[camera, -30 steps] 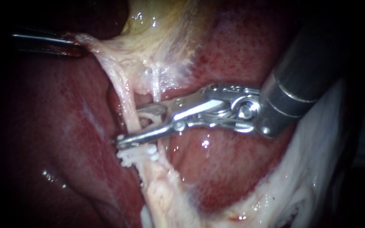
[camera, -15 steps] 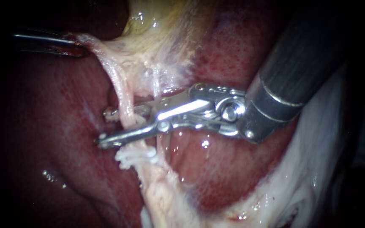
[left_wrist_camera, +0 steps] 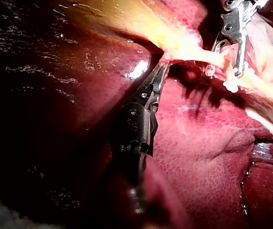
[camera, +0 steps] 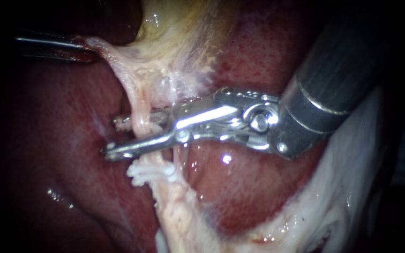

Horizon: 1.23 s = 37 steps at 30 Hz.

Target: Clipping third clip left tube

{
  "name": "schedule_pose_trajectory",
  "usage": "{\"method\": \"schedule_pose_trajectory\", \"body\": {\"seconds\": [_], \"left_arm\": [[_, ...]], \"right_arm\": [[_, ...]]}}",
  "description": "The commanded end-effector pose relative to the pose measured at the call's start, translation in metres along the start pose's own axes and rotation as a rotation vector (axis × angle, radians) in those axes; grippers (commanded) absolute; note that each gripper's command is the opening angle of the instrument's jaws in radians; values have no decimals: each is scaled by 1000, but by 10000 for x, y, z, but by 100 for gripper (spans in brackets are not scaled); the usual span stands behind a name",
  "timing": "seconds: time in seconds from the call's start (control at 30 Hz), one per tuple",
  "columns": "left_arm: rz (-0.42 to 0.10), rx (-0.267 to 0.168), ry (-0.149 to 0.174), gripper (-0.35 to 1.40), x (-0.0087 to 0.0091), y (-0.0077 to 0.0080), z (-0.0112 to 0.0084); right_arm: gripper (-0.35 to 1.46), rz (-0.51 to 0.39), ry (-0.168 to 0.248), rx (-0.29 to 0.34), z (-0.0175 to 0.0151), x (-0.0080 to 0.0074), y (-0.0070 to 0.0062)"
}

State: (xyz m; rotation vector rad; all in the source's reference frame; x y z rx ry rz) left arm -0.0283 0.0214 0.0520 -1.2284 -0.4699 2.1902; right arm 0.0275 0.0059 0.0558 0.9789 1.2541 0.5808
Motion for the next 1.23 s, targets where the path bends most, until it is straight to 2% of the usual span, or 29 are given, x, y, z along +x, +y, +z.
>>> {"method": "schedule_pose_trajectory", "body": {"seconds": [0.03, 0.27, 0.37, 0.5, 0.63, 0.73, 0.8, 1.23], "left_arm": [[0, -1, 0, -35, 0, 0, 0], [0, 0, 0, -35, 0, 0, 0], [0, 0, 0, -35, 0, 0, 0], [0, 0, 0, -35, 0, 0, 0], [0, 0, 0, -35, 0, 0, 0], [0, 0, 0, -35, 0, 0, 0], [0, 0, 0, -35, 0, 0, 0], [0, 0, 0, -35, 0, -1, 2]], "right_arm": [[47, 0, 0, 0, 0, 0, 0], [39, 17, -1, 2, -4, -2, -1], [29, 34, -2, 4, -7, -3, -2], [5, 57, -9, 18, -11, -5, -3], [-35, 101, -22, 42, -15, -7, -5], [-35, 164, -28, 50, -15, -8, -6], [-35, 174, -23, 47, -16, -10, -7], [-35, 184, -23, 44, -17, -14, -1]]}}
